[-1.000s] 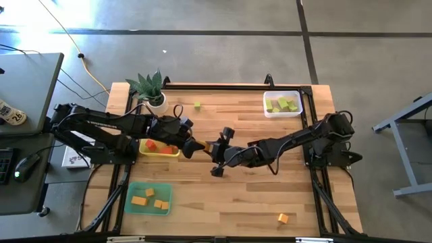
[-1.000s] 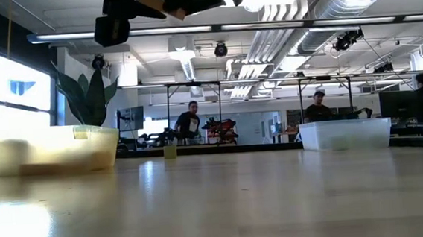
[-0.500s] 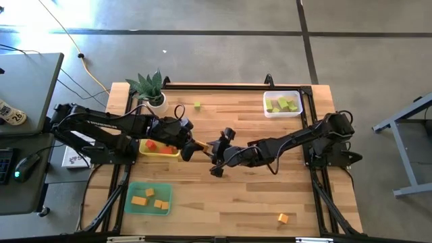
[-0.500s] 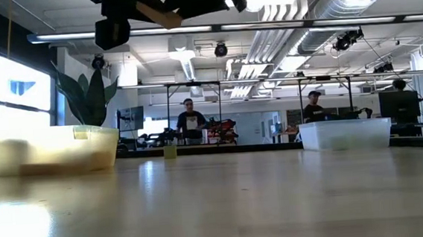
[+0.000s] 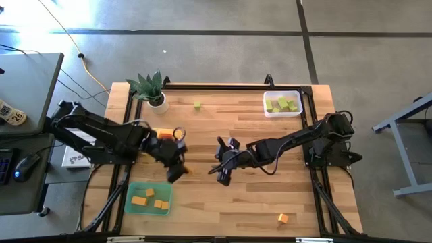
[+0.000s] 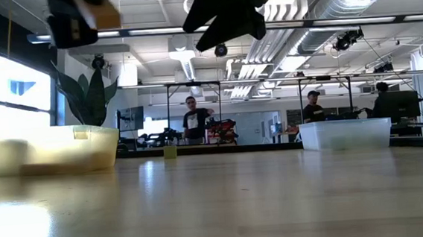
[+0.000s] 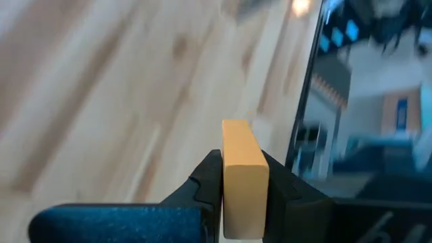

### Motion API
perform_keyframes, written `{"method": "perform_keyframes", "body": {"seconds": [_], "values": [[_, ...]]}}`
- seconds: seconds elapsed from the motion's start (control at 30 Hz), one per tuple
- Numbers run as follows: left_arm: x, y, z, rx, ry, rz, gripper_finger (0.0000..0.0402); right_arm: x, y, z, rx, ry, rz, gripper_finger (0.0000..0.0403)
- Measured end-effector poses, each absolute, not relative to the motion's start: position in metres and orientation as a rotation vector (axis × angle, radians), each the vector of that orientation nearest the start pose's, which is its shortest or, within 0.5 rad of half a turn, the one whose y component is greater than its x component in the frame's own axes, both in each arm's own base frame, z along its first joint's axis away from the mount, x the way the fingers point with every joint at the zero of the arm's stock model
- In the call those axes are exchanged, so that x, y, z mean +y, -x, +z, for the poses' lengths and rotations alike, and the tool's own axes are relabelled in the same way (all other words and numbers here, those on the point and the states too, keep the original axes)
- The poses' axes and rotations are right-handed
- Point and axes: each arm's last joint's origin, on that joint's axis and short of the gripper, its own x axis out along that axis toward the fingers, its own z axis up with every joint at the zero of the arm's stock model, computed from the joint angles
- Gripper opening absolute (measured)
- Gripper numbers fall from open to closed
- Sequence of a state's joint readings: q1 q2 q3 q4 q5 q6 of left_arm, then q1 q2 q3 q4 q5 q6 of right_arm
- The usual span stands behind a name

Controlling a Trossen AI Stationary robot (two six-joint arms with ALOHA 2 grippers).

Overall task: Sort & place blocks by color
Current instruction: Put the yellow block into the green bin

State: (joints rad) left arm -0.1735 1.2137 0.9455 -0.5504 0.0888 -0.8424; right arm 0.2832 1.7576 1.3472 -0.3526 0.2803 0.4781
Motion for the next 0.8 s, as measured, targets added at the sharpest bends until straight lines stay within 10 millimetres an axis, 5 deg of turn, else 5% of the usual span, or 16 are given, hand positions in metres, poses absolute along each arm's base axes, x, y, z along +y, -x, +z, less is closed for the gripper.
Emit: {"method": "perform_keyframes", "body": {"seconds": [0.4,0.8], "values": [[-0.107,-0.201,0.26,1.193,0.751,0.092,0.0037,0.097,-0.373,0.252,0.742,-0.261,-0.164,0.019],[-0.137,-0.179,0.248,1.369,0.645,0.07,0.0062,0.088,-0.375,0.252,0.739,-0.249,-0.179,0.019]]}}
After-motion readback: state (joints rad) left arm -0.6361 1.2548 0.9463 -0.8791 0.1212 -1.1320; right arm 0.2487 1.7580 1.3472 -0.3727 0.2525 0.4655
